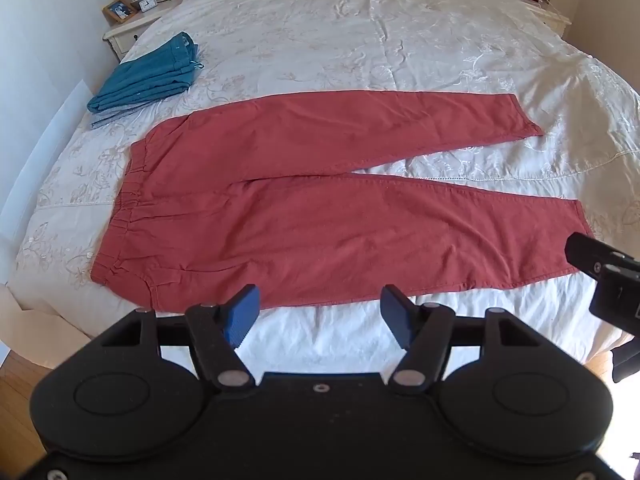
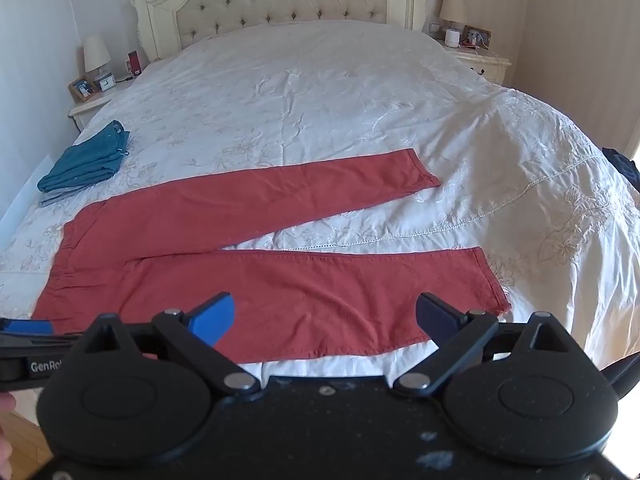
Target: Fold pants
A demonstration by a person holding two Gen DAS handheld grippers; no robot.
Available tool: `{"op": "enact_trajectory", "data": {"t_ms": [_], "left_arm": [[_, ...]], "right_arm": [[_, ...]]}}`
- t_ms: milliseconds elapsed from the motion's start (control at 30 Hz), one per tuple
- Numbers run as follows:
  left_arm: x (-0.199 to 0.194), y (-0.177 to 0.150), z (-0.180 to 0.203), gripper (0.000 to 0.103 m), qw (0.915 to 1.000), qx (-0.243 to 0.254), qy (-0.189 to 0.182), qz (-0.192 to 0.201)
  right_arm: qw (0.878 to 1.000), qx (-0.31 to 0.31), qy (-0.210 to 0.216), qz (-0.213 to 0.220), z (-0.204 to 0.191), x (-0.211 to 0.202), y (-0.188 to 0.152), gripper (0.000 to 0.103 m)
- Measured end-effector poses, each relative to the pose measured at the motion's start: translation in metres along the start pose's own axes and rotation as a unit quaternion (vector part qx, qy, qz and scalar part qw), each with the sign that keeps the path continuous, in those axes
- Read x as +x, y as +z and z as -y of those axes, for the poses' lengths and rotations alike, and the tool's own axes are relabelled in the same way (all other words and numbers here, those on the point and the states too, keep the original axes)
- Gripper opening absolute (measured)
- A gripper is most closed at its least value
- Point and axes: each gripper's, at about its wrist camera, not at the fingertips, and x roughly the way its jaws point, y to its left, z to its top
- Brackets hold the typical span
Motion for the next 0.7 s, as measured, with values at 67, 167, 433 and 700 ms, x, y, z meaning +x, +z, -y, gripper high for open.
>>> {"op": "enact_trajectory", "data": {"t_ms": [67,167,433,700], "left_arm": [[-0.0002,-0.0005,-0.0007,0.068,1.0,-0.001,-0.001,-0.001],[0.0001,-0.0016,-0.0017,0.068,1.0,-0.003,-0.001,-0.001],[0.0013,-0.0024,-0.0009,0.068,1.0,-0.006,0.0,-0.003],[0.0016,-0.0035,-0.0003,0.068,1.0,-0.006,0.0,-0.002]], "right_arm": [[1.0,-0.002,0.0,0.002,-0.0019,-0.0015,-0.0012,0.101],[1.0,-0.003,0.001,0.0,-0.0026,-0.0021,-0.0022,0.101],[1.0,-0.005,-0.001,-0.011,-0.002,-0.0009,-0.0007,0.101],[1.0,-0.005,-0.003,-0.023,-0.0029,0.0045,0.0018,0.101]]}}
